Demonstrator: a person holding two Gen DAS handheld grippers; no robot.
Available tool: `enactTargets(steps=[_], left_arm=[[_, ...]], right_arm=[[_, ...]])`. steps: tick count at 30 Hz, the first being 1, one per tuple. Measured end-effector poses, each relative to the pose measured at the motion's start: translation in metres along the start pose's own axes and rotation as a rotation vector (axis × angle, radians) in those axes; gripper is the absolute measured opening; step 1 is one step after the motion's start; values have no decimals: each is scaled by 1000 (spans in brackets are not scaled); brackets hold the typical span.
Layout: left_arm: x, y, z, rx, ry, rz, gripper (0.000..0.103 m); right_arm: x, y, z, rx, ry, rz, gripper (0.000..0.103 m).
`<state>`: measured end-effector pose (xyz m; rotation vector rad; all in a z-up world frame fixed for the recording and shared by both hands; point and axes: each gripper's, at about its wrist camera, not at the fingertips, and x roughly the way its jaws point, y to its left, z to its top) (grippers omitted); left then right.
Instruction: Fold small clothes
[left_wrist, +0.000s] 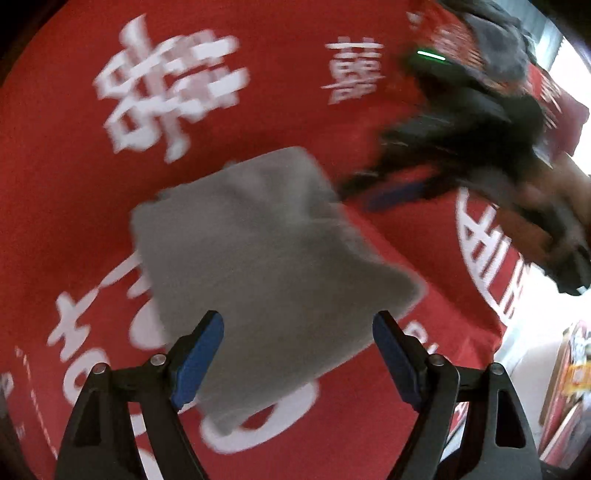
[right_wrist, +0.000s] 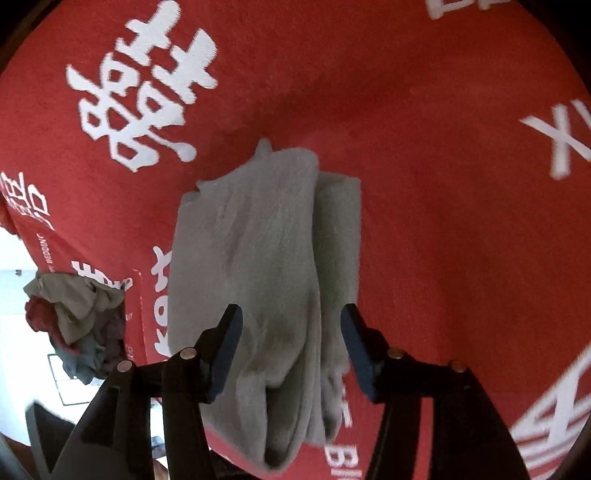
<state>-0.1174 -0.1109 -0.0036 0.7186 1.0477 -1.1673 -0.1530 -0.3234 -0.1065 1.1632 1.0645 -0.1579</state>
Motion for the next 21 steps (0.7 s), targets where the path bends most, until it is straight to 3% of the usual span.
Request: enactTargets(steps=[5, 6, 7, 8, 9, 15, 21], left_arm=[[18, 65, -11, -202, 84, 59, 84], [19, 71, -13, -233, 98, 68, 84], [24, 79, -14, -268, 107, 71, 84], [30, 85, -15, -295, 114, 71, 84], [34, 87, -16, -306, 123, 71, 84], [65, 85, -41, -364, 210, 36, 84], [60, 76, -51, -342, 246, 46, 84]], right_arm=[[-6, 11, -43, -14, 33, 53, 60], [-2, 12, -49, -17, 49, 50, 54], [6, 13, -56, -24, 74, 31, 28], [13, 16, -60, -41, 94, 15, 11], [18, 20, -61, -69, 104, -8, 8], [30, 14, -64, -153, 100, -146, 8], [32, -7, -73, -62, 83, -111, 7]])
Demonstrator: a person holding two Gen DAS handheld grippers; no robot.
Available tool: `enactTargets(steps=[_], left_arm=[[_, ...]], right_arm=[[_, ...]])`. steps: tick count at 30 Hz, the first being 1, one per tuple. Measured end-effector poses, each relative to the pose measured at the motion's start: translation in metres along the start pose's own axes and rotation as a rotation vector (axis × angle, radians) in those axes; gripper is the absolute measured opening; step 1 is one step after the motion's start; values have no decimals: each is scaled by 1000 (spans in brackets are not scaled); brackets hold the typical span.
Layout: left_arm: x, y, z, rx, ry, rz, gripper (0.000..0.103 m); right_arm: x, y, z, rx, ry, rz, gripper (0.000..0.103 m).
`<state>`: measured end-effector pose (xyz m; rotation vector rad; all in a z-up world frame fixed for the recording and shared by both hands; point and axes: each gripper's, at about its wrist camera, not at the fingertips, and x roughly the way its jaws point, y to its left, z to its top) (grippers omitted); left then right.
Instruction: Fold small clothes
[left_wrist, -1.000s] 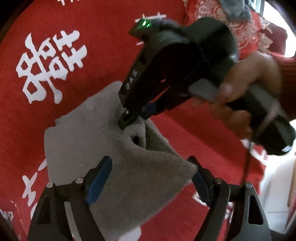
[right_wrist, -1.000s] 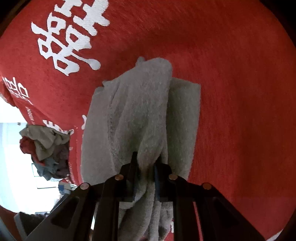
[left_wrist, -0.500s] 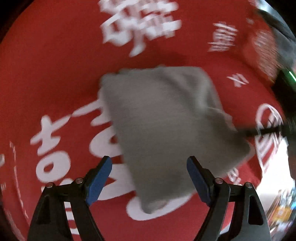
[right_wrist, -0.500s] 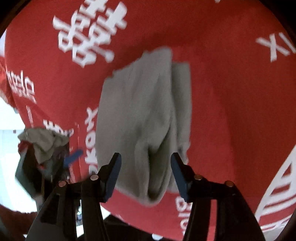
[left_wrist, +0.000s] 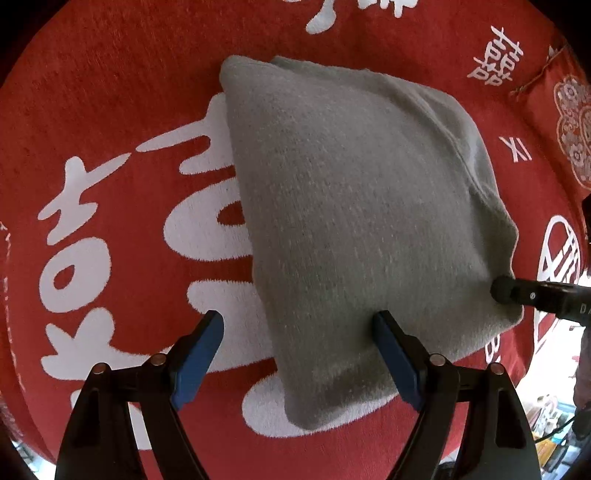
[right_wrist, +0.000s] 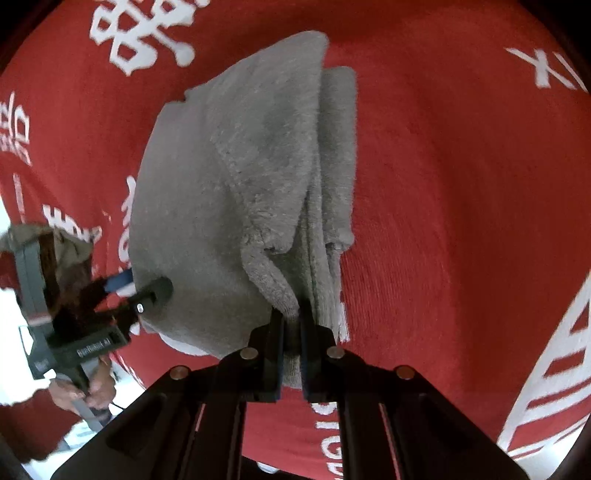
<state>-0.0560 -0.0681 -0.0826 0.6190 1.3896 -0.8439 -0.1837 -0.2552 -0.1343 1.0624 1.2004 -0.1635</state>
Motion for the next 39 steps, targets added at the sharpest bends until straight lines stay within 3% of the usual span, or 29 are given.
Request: enactTargets(steps=[5, 9, 11, 16, 17, 18, 19, 21, 30, 39], left_arm=[[-16, 0, -1, -4, 17, 49, 84], [-35, 7, -5, -53, 4, 45, 84], [-43, 12, -8, -94, 3, 37, 103], [-55, 23, -13, -179, 15, 30, 103], [-57, 25, -16, -191, 15, 32, 103], [-63, 31, -22, -203, 14, 35, 103], [-63, 30, -22, -211, 13, 41, 103], [-62, 28, -22, -230, 10, 48, 103], [-63, 44, -41, -259, 0, -25, 103], [-98, 59, -64, -229, -156, -44, 103]], right_arm=[[-7, -5, -2, 50, 10, 13, 7], [-15, 0, -2, 58, 32, -7, 8], [-14, 7, 0, 54, 49, -18, 8], [-16, 9, 2, 40, 90, -42, 10], [-16, 10, 2, 35, 97, -55, 12], [-17, 11, 3, 30, 103, -77, 25], [-17, 13, 5, 25, 106, -111, 48], [-20, 13, 6, 18, 102, -166, 66], [-42, 33, -2, -15, 25, -121, 66], [-35, 72, -29, -8, -49, -11, 73]])
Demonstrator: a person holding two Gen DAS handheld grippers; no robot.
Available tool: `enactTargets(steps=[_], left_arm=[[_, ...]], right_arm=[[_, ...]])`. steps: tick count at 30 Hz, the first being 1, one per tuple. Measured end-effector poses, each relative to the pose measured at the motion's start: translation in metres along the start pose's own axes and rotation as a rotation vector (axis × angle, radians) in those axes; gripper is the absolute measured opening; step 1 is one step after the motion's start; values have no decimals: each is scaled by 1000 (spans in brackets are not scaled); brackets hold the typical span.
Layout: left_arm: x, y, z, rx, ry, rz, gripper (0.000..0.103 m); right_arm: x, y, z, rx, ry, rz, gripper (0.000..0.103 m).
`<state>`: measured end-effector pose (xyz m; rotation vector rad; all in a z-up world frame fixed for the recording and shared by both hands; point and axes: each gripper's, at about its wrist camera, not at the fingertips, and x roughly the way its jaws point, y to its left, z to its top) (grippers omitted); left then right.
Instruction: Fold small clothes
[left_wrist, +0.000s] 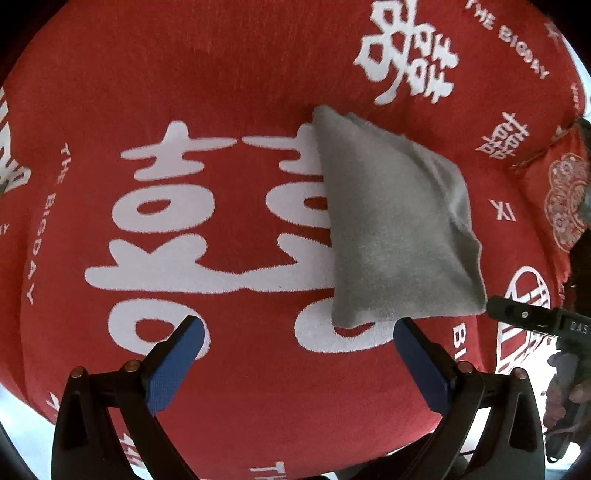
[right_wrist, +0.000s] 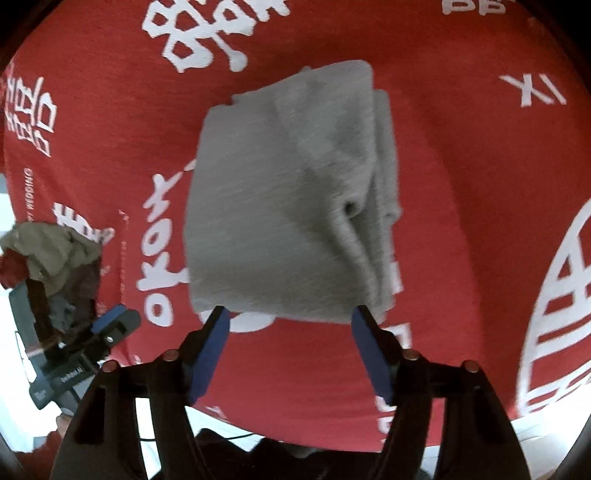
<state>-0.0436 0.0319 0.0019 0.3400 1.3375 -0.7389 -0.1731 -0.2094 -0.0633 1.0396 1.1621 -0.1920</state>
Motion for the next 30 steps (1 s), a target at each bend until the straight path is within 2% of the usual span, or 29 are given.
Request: enactTargets(steps=[2, 5, 14, 18, 25, 30], left_arm=[[-5, 1, -4, 27, -12, -22, 103], [-1, 2, -8, 47, 32, -29, 103], [31, 0, -13, 8, 134, -28, 103], [41, -14, 2, 13, 138, -23, 103], [65, -34, 45, -19, 136, -51, 103], [80, -39, 67, -25, 139, -96, 103]], right_arm=[[1, 4, -7, 6, -6, 7, 73], [-1, 7, -17, 17, -15, 5, 73], [-10, -13, -15, 47, 11, -22, 73], [-12, -31, 1, 64, 12, -17, 73], [-17, -61, 48, 44, 14, 8, 73], [-7, -80, 84, 57, 32, 80, 73]])
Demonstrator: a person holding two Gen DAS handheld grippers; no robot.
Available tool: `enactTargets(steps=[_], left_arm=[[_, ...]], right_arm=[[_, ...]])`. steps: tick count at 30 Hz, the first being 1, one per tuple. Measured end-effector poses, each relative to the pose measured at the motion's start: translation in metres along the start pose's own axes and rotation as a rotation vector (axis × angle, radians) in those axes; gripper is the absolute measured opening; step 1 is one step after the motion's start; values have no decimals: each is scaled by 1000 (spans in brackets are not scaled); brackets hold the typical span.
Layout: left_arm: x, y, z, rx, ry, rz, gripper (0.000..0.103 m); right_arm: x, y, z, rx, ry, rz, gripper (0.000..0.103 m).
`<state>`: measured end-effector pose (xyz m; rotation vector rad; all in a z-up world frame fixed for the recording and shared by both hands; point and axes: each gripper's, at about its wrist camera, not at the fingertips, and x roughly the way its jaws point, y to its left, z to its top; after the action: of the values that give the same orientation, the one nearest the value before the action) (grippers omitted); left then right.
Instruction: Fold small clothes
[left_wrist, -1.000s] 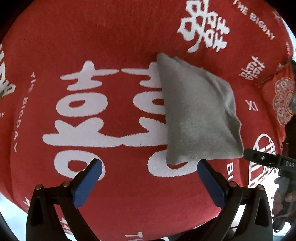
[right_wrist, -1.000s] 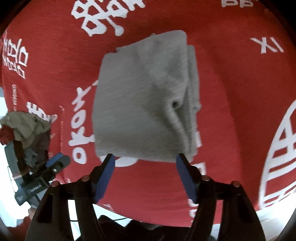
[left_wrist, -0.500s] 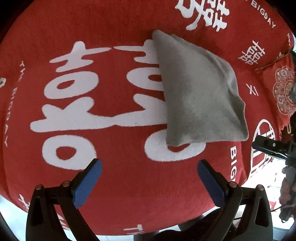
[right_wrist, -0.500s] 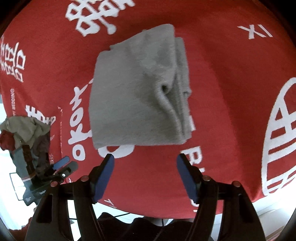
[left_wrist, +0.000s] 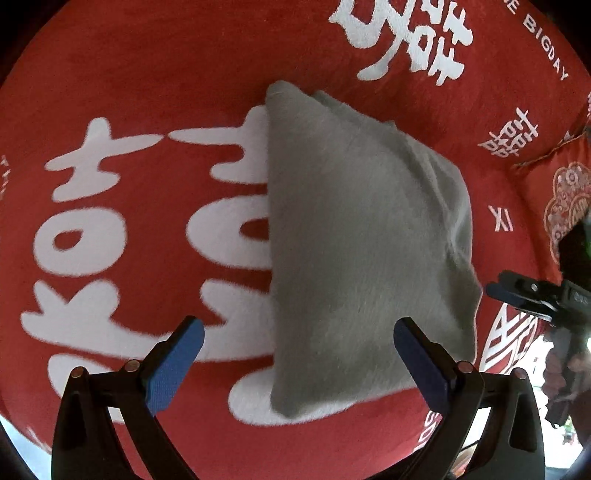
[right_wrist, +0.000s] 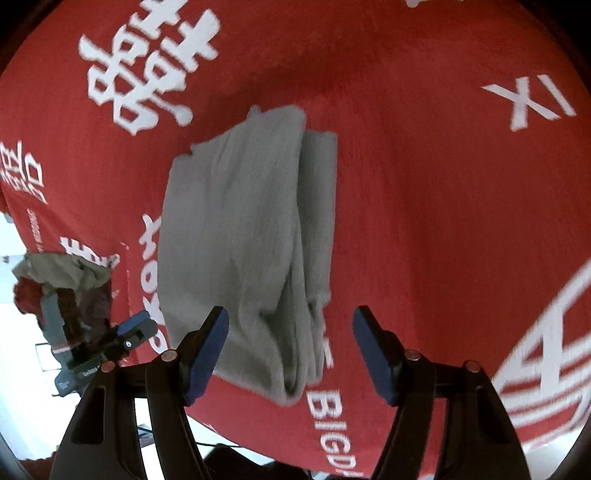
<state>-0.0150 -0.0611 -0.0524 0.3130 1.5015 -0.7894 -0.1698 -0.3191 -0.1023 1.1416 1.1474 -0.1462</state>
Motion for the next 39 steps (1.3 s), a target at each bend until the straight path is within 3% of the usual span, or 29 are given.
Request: enactTargets(steps=[8, 14, 15, 16, 17, 19, 22, 24, 26, 27, 28, 29, 30, 33, 39], left_arm=[[35, 4, 18, 7, 91, -63, 103], [43, 2, 24, -21, 109, -77, 103], [42, -1, 25, -14, 103, -67, 103], [41, -2, 26, -7, 99, -58, 103], [40, -4, 27, 3, 95, -49, 103], [39, -7, 30, 11, 95, -47, 103], [42, -11, 34, 19, 103, -47, 103], [48, -11, 35, 15, 119, -45, 103], [51, -11, 36, 4, 126, -66, 103], [51, -10, 36, 4, 127, -78, 103], [52, -9, 36, 7, 129, -92, 103], [53, -8, 36, 9, 135, -106, 103], [55, -8, 37, 8, 142, -125, 103], [61, -8, 38, 10, 162, -179, 103], [65, -16, 45, 20, 156, -210, 103]], right_arm=[[31, -31, 48, 44, 40, 137, 73], [47, -41, 71, 42, 60, 214, 73], [45, -38, 74, 27, 51, 209, 64], [41, -35, 78, 17, 40, 221, 47], [38, -33, 80, 18, 37, 235, 39], [36, -28, 83, 25, 49, 253, 9], [32, -14, 87, -57, 38, 205, 8], [36, -18, 90, -70, 41, 161, 8], [38, -37, 90, 10, 49, 231, 14], [35, -43, 89, 26, 48, 243, 27], [33, -48, 88, 35, 54, 263, 54], [33, -51, 86, 40, 60, 283, 67], [33, -54, 85, 44, 68, 308, 73], [41, -68, 84, 51, 118, 360, 73], [69, -65, 94, -2, 177, 437, 72]])
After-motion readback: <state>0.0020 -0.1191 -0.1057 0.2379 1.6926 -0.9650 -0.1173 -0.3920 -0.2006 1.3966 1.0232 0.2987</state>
